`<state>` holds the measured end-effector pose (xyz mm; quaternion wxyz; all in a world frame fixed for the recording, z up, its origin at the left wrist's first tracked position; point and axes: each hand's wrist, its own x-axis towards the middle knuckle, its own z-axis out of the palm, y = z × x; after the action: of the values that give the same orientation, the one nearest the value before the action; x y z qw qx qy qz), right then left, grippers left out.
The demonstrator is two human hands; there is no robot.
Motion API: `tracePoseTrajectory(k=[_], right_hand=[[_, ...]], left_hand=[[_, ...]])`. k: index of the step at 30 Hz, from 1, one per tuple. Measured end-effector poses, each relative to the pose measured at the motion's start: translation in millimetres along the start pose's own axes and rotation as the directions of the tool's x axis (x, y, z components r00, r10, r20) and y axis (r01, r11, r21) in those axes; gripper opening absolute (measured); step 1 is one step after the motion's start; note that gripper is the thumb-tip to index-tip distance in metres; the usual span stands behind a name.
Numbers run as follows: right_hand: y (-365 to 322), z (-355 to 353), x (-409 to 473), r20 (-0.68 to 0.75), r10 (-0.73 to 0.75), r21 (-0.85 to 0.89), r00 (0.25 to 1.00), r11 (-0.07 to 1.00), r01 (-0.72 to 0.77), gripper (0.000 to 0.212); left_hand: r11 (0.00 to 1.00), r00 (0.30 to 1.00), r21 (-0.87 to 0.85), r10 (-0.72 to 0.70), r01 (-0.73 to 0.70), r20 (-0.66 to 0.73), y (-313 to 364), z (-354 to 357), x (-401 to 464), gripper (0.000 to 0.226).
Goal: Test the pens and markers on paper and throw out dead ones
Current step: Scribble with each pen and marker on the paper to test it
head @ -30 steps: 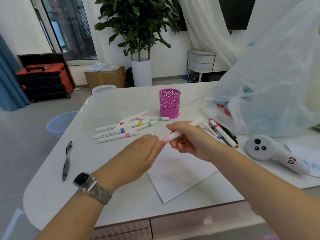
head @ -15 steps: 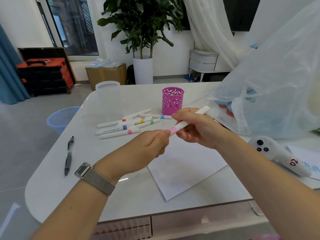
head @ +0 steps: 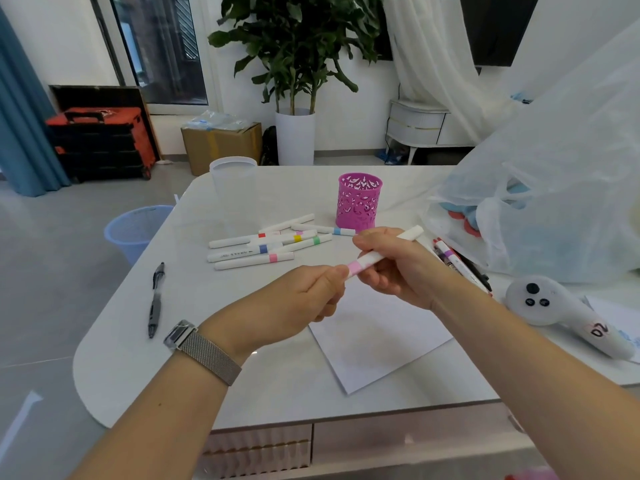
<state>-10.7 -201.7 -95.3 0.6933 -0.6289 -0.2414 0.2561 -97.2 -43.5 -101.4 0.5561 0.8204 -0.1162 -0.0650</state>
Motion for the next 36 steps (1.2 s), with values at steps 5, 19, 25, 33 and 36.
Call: tracePoseTrajectory(k=[5, 19, 25, 33, 36], right_hand=[[2.1, -0.8, 0.8, 0.001, -0.008, -0.002, 1.0, 1.0, 0.008, 0.049], [8.2, -4.7, 6.1, 0.06, -0.021, 0.029, 0.998, 0.999, 0.02, 0.053], [4.6, -17.6, 4.2, -0.122, 0.006, 0.106, 0.993, 0.994, 0.007, 0.06], [8.3, -51.1, -9.5, -0.287, 0.037, 0.107, 0.957, 0.994, -0.006, 0.046], [19.0, -36.9, 5.4, -0.342, 0.084, 0.137, 0.936, 0.99, -0.038, 0.028]], left_hand=[[1.0, 1.0, 0.003, -0.001, 0.001, 0.006, 0.2, 0.3, -1.2, 0.04], [0.983, 0.996, 0.18, 0.033, -0.018, -0.08, -5.8, -2.3, -3.6, 0.041], [0.974, 0.996, 0.225, -0.019, 0.039, -0.091, -11.2, -12.1, -5.2, 0.039], [0.993, 0.989, 0.008, -0.12, 0.121, -0.082, -7.7, -13.9, -19.4, 0.041], [0.957, 0.981, 0.224, -0.194, 0.185, 0.02, -5.9, 5.6, -11.0, 0.034]])
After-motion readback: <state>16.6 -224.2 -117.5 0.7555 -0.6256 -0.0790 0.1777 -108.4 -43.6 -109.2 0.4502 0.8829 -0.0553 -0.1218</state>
